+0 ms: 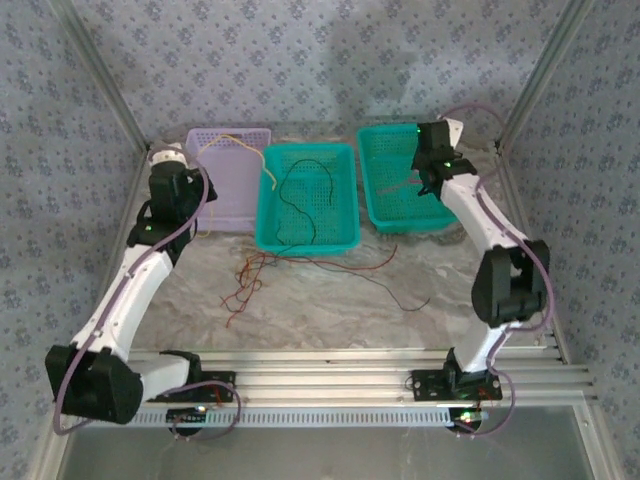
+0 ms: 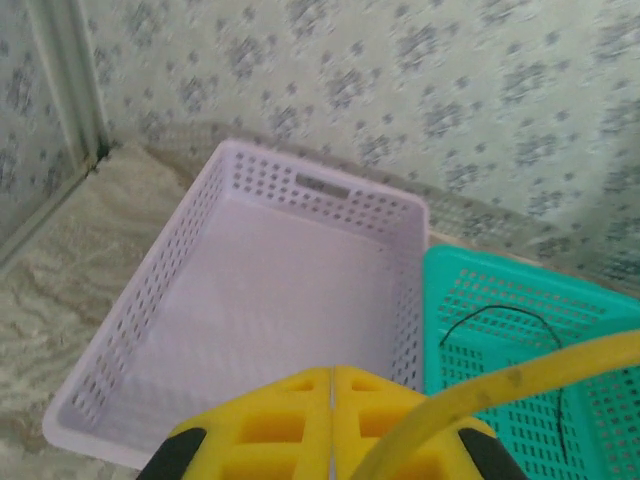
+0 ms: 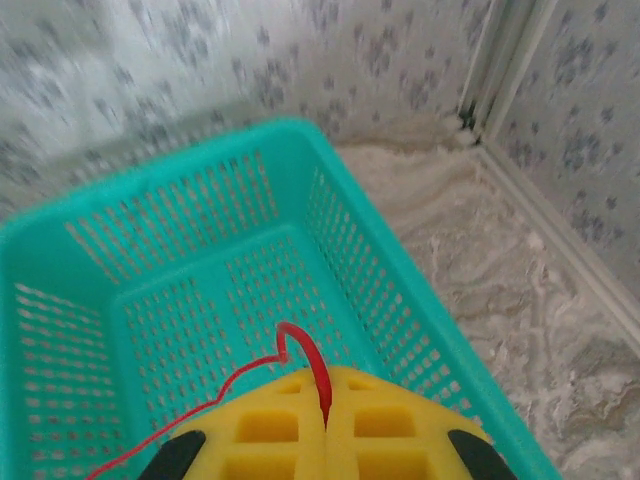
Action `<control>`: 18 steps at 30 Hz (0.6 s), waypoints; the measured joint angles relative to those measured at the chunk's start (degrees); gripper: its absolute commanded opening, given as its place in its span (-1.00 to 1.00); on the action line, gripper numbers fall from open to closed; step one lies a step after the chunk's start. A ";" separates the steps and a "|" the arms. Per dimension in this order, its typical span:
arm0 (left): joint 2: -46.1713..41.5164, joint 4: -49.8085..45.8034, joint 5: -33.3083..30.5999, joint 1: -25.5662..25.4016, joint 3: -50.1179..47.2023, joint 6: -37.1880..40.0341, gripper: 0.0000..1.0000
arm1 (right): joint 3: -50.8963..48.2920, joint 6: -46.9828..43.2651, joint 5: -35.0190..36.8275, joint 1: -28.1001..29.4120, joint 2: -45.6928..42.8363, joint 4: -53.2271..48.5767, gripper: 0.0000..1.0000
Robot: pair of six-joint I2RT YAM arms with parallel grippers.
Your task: Untangle the cables
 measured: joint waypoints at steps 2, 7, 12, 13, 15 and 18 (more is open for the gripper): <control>2.49 0.90 -0.02 1.27 -0.24 -1.25 -1.00 | 1.55 -0.28 -0.28 -0.24 3.48 -1.14 -1.00; 8.00 3.65 0.02 2.34 -0.22 -3.74 -1.00 | 4.61 -0.50 -0.85 -0.42 8.66 -2.62 -1.00; 13.79 4.68 0.57 2.78 1.29 -5.25 -1.00 | 4.63 -0.42 -1.77 -0.42 9.25 -2.89 -0.75; 14.71 4.85 0.66 2.82 1.46 -5.51 -1.00 | 4.61 -0.33 -2.01 -0.42 9.27 -2.91 -0.68; 16.61 5.09 0.68 3.17 1.86 -6.14 -1.00 | 4.61 -0.33 -2.73 -0.42 9.42 -2.91 -0.54; 18.84 6.25 0.90 3.56 1.86 -7.23 -1.00 | 4.28 -0.20 -3.72 -0.42 9.40 -2.45 -0.33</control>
